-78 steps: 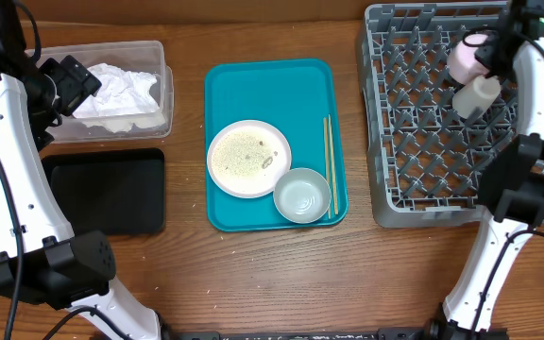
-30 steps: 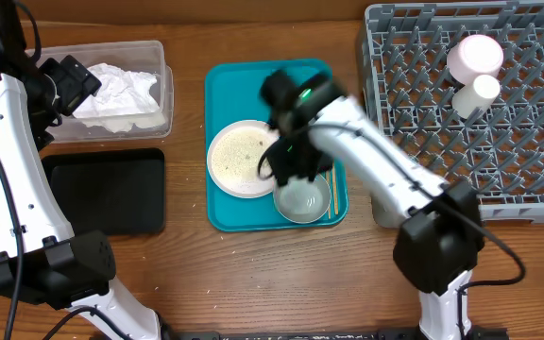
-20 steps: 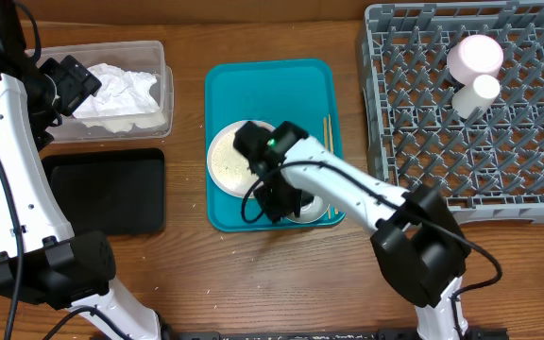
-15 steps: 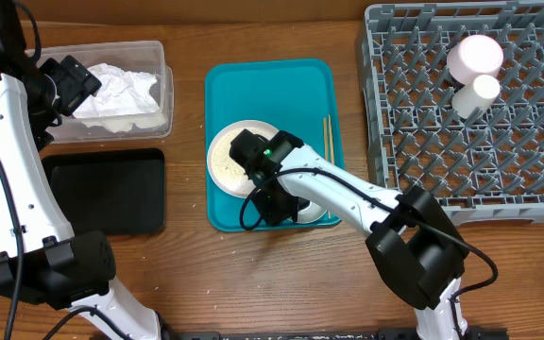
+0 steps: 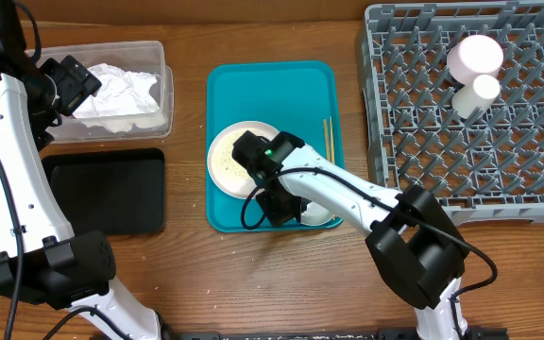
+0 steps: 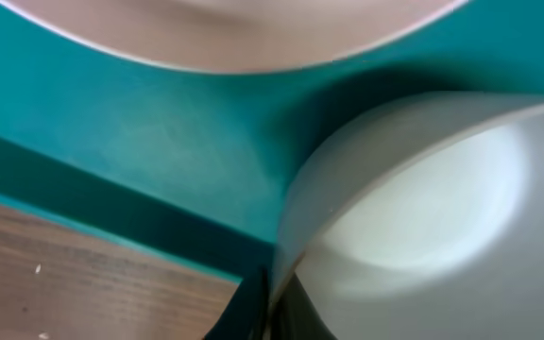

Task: Sort waste into correct bins and load items into the dishwasher
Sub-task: 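Reach the right gripper to the tray and grasp the grey bowl, then carry the grey bowl right and set it in the rack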

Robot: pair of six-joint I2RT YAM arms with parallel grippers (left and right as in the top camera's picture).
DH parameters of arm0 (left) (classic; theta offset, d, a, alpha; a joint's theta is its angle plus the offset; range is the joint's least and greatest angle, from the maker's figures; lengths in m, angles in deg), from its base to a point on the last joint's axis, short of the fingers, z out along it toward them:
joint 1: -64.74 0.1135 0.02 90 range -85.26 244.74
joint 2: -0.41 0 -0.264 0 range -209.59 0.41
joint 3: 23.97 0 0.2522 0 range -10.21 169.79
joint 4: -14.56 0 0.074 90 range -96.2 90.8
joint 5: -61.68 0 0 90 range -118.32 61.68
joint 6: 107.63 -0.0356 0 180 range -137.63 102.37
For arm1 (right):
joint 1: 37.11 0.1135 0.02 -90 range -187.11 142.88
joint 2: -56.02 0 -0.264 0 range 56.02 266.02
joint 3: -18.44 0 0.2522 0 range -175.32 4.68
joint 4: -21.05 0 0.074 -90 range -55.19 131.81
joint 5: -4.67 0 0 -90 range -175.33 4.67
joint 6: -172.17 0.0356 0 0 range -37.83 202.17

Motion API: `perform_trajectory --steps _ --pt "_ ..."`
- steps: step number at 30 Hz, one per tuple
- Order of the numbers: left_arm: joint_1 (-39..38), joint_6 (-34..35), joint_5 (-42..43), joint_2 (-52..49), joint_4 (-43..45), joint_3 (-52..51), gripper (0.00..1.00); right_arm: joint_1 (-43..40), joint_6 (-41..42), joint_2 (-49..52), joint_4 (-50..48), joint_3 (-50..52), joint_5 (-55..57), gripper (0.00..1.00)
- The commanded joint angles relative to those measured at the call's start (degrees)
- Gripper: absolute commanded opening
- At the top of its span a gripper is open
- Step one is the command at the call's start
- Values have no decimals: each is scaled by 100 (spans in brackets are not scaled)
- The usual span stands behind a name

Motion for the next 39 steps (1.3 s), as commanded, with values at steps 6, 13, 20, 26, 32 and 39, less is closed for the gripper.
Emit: perform_trajectory --steps 6,13,20,26,32,39 --pt "-37 68 -15 -28 20 57 100 -433 289 -17 1318 -2107 -105 4" --pt "-37 68 -15 -28 22 57 100 -1530 205 -151 2485 -4030 39 4" --pt "-37 68 -15 -28 22 57 100 -3764 -229 -533 2494 -4216 -1119 4" --pt "-37 68 -15 -28 22 57 100 -5637 -1644 -529 2485 -3738 -3281 4" --pt "-37 68 -15 -28 22 57 100 -6905 -3226 -507 2317 -2645 -5580 4" --pt "-37 68 -15 -28 22 57 100 -7591 -3534 -422 1528 -1309 -7038 4"
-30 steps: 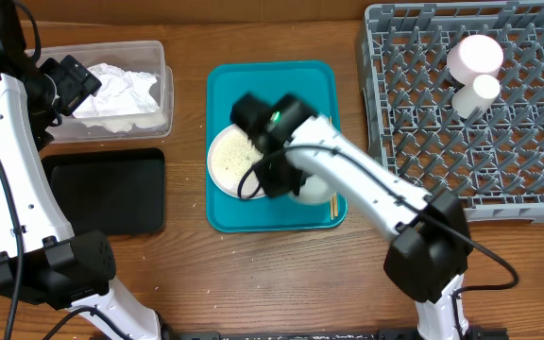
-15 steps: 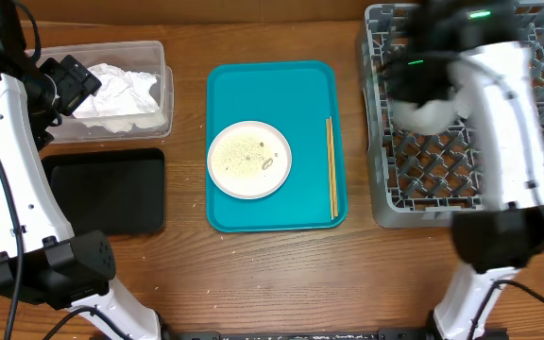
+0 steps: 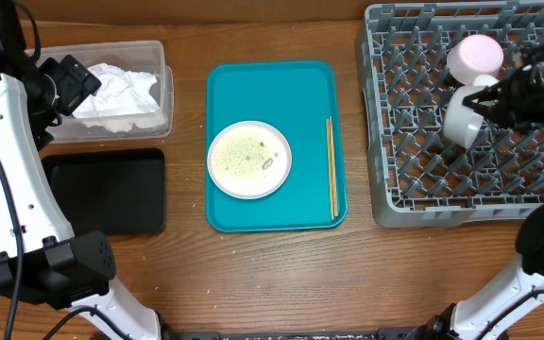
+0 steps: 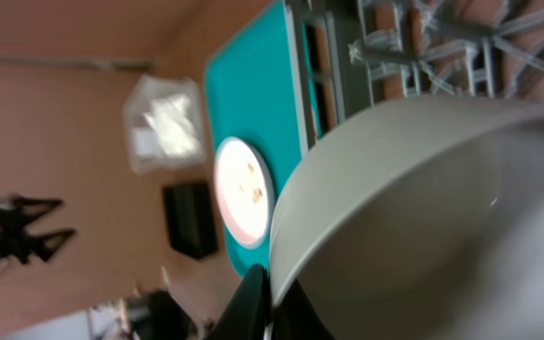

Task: Sort waste into correct bins and load items into the dishwasher
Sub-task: 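Carry the grey bowl right and set it in the rack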

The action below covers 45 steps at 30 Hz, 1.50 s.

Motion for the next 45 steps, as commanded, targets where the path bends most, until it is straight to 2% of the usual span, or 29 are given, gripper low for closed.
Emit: perform_trajectory --steps 1,5,10,24,26,28,30,33,34,41,45 --pt "-37 68 -15 -28 7 57 100 -199 -407 -107 -358 535 -1360 4" --pt "-37 68 -15 -28 7 57 100 -275 -380 -37 -837 1010 -1838 4" --pt "-37 68 -17 -28 4 57 100 -212 -271 101 -1156 1115 -2065 4" --pt "-37 68 -15 -28 7 57 100 -463 765 396 -1248 1108 -450 4" --pt "-37 68 -15 -28 7 57 100 -544 765 389 -1244 1104 -334 11" --pt "-37 68 -15 -28 7 57 100 -662 765 389 -1152 1038 -131 27" --pt "-37 68 -15 -28 7 57 100 -750 772 389 -1036 925 105 39" --pt "-37 68 -15 -28 7 57 100 -863 1071 382 -905 651 693 47" --pt "-37 68 -17 -28 7 57 100 -918 1451 352 -876 466 1200 50" --pt "-37 68 -15 -28 7 57 100 -931 2562 0 -955 157 2623 52" --pt "-37 70 -15 -28 7 57 100 -824 2614 -245 -861 157 2695 44"
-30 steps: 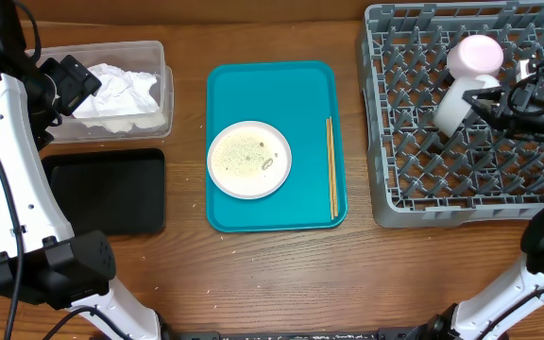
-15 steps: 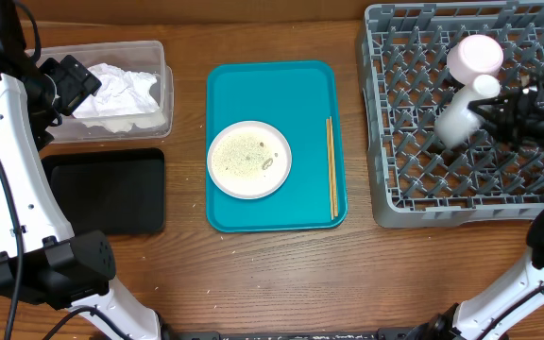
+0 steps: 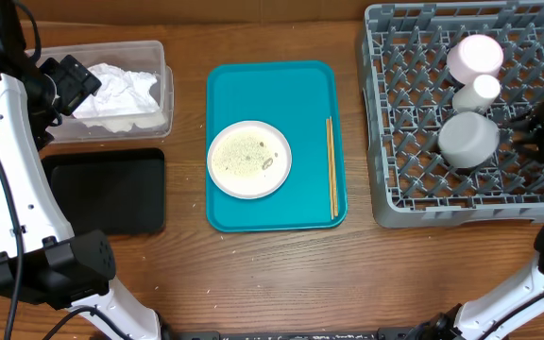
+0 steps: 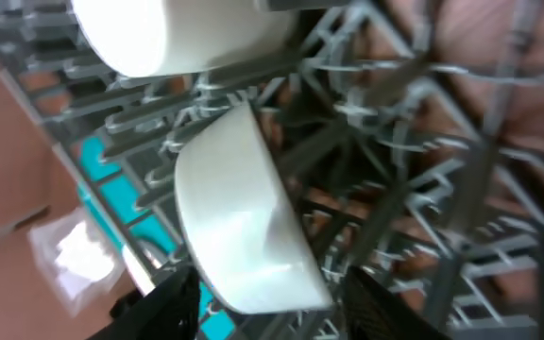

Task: Sort waste into correct bins and load items into the dishwasher
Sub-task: 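Carry the grey bowl right and set it in the rack, then move the right gripper to the tray and close on the chopsticks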

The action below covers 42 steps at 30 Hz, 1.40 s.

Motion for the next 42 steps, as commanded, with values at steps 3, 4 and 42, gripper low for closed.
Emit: perform_trajectory --steps 3,4,42 --pt "-37 68 -15 -28 4 57 100 402 83 -511 190 -197 442 18" --pt "-37 68 -17 -28 4 57 100 667 -22 -509 256 -197 470 7" --pt "-37 68 -15 -28 4 57 100 2820 1086 -1473 -289 365 2739 4"
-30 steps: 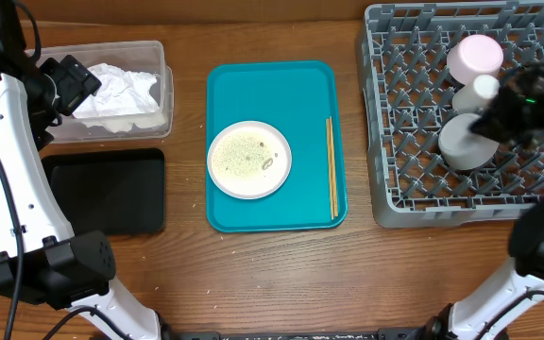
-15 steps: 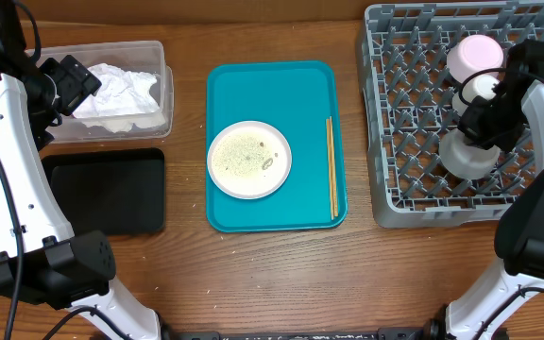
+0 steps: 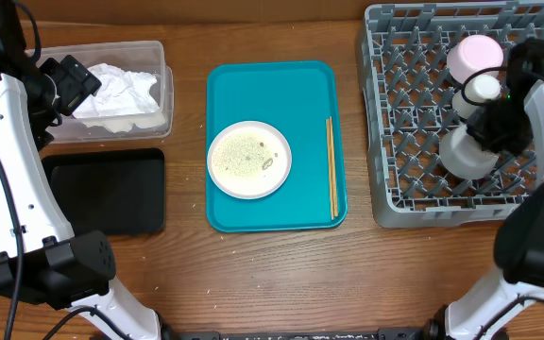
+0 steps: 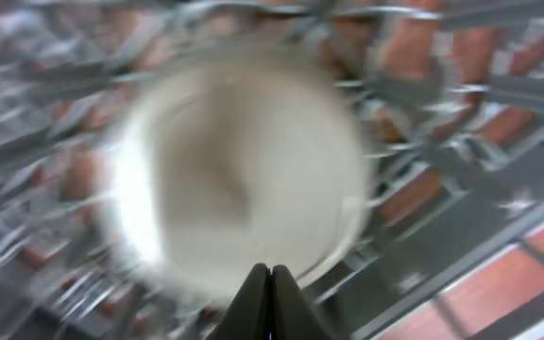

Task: Sort waste into correct bins and load items into the dishwasher
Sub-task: 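Move the right gripper to the tray and close on the chopsticks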

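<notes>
A white bowl (image 3: 465,157) sits upside down in the grey dishwasher rack (image 3: 411,113); the blurred right wrist view shows the bowl (image 4: 244,170) from close above. My right gripper (image 3: 484,129) hovers just over the bowl's far edge, and its fingertips (image 4: 270,276) are pressed together with nothing between them. A pink cup (image 3: 475,54) and a small white cup (image 3: 484,89) stand in the rack behind it. A white plate (image 3: 248,159) with food scraps and a pair of chopsticks (image 3: 331,179) lie on the teal tray (image 3: 270,90). My left gripper (image 3: 72,81) hangs by the clear bin.
A clear bin (image 3: 154,57) holding crumpled white paper stands at the back left. A black bin (image 3: 105,192) lies in front of it. The rack's upright tines surround the bowl on all sides.
My right gripper was open to the right of the bowl in the rack. Now it is shut and empty, further left and just above the bowl. The bowl has stayed in the rack.
My right gripper was shut on the white bowl at the tray's front edge. Then it held the bowl over the rack beside the cups. After that the bowl sat in the rack with the gripper open beside it, and now the gripper is shut over it.
</notes>
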Robot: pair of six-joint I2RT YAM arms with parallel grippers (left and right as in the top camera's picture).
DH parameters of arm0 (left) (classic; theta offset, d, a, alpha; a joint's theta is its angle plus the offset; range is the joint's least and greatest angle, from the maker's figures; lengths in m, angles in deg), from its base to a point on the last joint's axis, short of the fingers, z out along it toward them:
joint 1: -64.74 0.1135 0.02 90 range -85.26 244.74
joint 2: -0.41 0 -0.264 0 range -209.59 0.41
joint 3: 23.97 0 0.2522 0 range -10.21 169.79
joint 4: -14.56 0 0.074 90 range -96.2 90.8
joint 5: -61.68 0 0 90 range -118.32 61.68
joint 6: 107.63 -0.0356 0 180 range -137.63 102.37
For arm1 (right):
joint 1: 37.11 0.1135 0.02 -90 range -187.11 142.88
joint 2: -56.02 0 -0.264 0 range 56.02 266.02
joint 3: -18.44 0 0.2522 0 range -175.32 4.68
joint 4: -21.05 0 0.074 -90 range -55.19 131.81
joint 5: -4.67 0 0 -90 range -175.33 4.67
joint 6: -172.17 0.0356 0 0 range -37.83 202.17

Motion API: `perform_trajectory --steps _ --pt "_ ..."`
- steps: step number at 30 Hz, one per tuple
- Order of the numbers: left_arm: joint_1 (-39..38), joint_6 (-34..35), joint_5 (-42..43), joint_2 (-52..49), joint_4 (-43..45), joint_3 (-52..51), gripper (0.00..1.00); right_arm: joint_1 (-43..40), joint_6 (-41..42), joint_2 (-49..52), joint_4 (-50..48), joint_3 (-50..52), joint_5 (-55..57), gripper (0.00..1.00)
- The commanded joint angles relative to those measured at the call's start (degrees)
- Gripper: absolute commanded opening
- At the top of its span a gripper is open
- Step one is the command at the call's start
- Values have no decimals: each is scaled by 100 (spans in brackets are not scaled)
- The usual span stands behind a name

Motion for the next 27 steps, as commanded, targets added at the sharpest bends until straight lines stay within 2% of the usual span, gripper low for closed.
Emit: perform_trajectory --steps 1,3,4,6,7,8,14,17,22,27 --pt "-37 68 -15 -28 7 57 100 553 -817 -772 -162 -234 -1364 4" --pt "-37 68 -15 -28 7 57 100 885 -1034 -909 -256 -234 -1869 9" --pt "-37 68 -15 -28 7 57 100 1099 -1027 -925 -282 -234 -1971 20" --pt "-37 68 -15 -28 7 57 100 1462 -1005 -894 -350 -208 -1989 58" --pt "-37 68 -15 -28 7 57 100 1674 -1005 -859 -446 -155 -1989 66" --pt "-37 68 -15 -28 7 57 100 1897 -1005 -811 -577 -76 -1985 68" --pt "-37 68 -15 -28 7 57 100 2959 -911 -496 -1364 546 -1187 64" --pt "-37 68 -15 -28 7 57 100 3515 -844 -232 -1794 935 -699 53" --pt "-37 68 -15 -28 7 57 100 3921 -387 162 -2061 1211 61 42" --pt "-37 70 -15 -28 9 57 100 4009 -354 584 -2288 1377 31 35"
